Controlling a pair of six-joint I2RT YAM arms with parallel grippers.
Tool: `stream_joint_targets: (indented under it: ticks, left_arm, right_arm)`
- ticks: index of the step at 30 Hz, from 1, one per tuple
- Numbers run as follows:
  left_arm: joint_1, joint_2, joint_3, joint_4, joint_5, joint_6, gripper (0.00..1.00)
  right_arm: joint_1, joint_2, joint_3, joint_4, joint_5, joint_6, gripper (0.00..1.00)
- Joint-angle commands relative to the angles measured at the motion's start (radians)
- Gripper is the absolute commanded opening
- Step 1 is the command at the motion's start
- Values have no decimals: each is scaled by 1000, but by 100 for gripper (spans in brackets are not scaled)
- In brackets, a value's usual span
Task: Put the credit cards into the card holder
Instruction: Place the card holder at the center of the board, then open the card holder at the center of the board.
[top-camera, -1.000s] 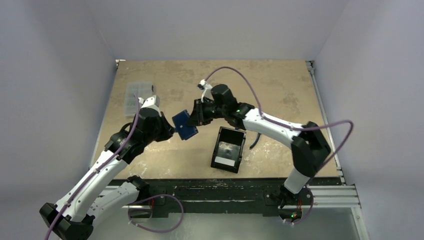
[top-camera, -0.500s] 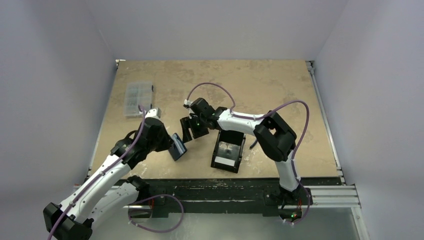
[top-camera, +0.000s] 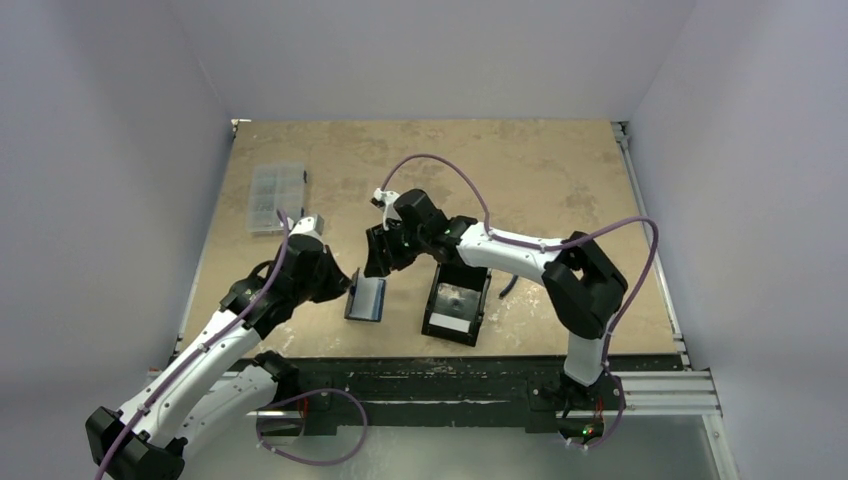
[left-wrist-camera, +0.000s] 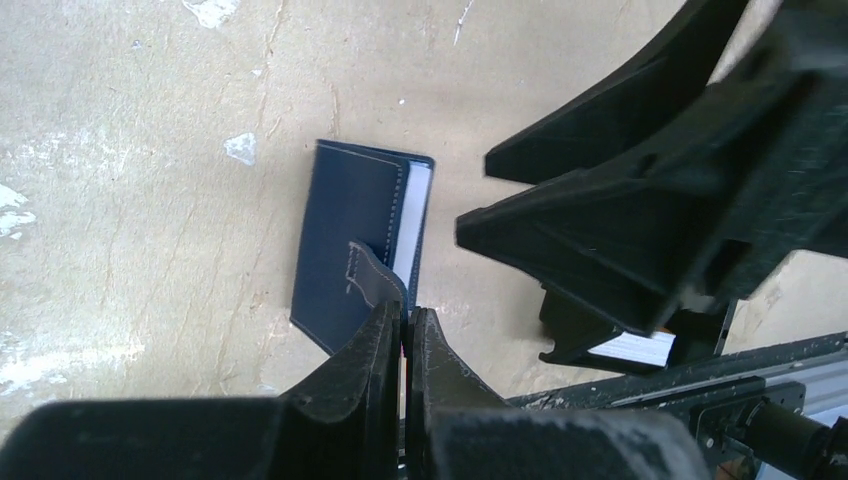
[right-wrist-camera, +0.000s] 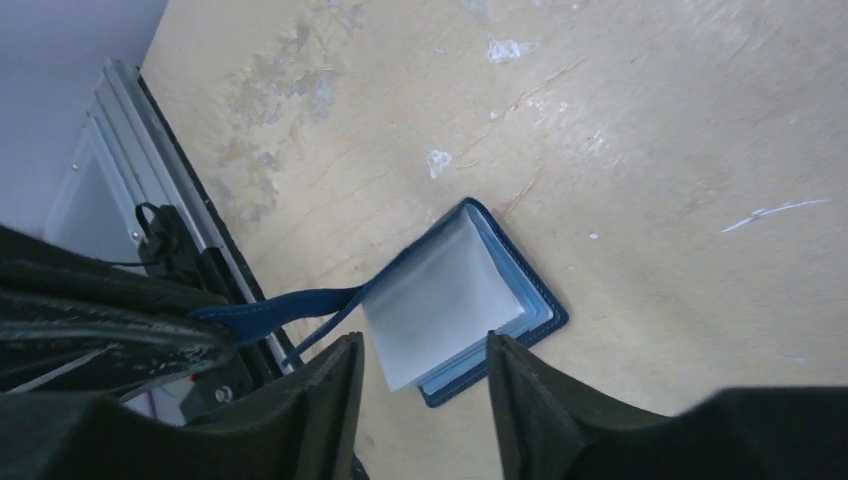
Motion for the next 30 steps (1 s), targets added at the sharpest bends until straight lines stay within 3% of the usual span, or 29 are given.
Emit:
stream_joint_targets:
  ticks: [1, 5, 10, 20, 30]
  left_arm:
    - [-2, -15, 23, 45, -56, -43, 0]
    - [-2, -12, -12, -58, -213, -201, 0]
    - [-2, -30, -66, -92, -301, -316, 0]
    - [-2, -110, -90, -203, -365, -446, 0]
    - [-2, -62, -83, -256, -379, -508, 0]
  right_arm:
    - [14, 33, -50, 136, -74, 163, 48]
    - [26, 42, -57, 135, -50, 195, 39]
    - [39, 68, -61, 152, -59, 221, 58]
    - [45, 150, -61, 272, -157, 283, 63]
    - [78, 219, -4, 296, -179, 312, 54]
